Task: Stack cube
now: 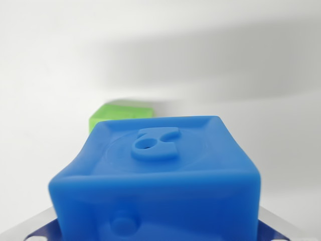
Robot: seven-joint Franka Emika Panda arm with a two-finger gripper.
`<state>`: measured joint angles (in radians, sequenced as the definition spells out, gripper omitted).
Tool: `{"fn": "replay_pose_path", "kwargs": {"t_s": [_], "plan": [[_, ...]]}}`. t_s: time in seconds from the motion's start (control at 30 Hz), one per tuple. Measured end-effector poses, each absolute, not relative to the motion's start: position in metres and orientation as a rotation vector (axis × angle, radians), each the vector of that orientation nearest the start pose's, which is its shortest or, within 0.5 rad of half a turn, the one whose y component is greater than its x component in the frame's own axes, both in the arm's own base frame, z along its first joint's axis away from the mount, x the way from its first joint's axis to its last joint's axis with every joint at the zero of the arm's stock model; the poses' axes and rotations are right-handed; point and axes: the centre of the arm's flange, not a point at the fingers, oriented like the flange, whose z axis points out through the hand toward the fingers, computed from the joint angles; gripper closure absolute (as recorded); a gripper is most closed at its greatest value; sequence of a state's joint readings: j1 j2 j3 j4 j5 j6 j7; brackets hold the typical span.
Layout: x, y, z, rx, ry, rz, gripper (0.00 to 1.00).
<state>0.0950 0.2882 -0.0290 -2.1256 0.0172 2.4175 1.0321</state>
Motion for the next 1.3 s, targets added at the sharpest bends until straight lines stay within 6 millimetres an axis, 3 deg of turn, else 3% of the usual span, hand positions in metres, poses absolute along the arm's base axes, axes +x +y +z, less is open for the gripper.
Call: {"fn": "replay_pose_path", "kwargs": {"t_s": [1.1, 1.3], "plan": [[0.549, 0.082, 0.311, -2.723, 1.557, -0.001, 1.00], [0.547, 0.084, 0.302, -2.725, 1.560, 0.003, 1.00]]}}
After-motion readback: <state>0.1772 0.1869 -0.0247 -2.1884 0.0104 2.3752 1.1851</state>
